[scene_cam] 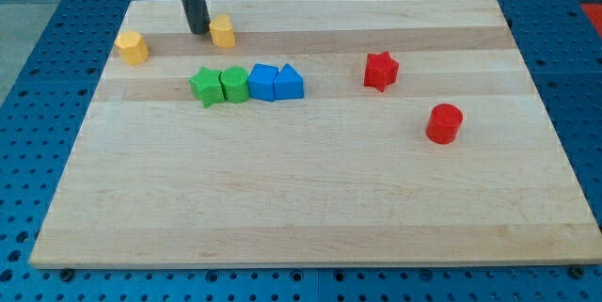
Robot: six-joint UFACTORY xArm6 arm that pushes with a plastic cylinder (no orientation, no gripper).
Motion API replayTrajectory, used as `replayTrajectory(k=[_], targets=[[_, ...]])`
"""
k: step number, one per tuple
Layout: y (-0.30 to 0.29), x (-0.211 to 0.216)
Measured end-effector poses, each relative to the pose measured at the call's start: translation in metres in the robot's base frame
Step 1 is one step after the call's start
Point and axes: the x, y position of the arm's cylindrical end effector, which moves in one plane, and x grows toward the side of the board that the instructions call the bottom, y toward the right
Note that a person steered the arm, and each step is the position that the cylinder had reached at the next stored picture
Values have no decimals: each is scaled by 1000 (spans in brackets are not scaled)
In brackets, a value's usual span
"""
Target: Move yellow hexagon towards yellow heart
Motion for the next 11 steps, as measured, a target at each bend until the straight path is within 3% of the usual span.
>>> replayTrajectory(k=[1, 2, 3, 5, 6, 7, 8, 9, 10, 11], targets=[[-42, -3], [-121, -3], [-121, -3], [-122, 68], [-108, 81], [-67, 68], [-39, 22], [-35, 13], [-39, 28], [-64, 74]])
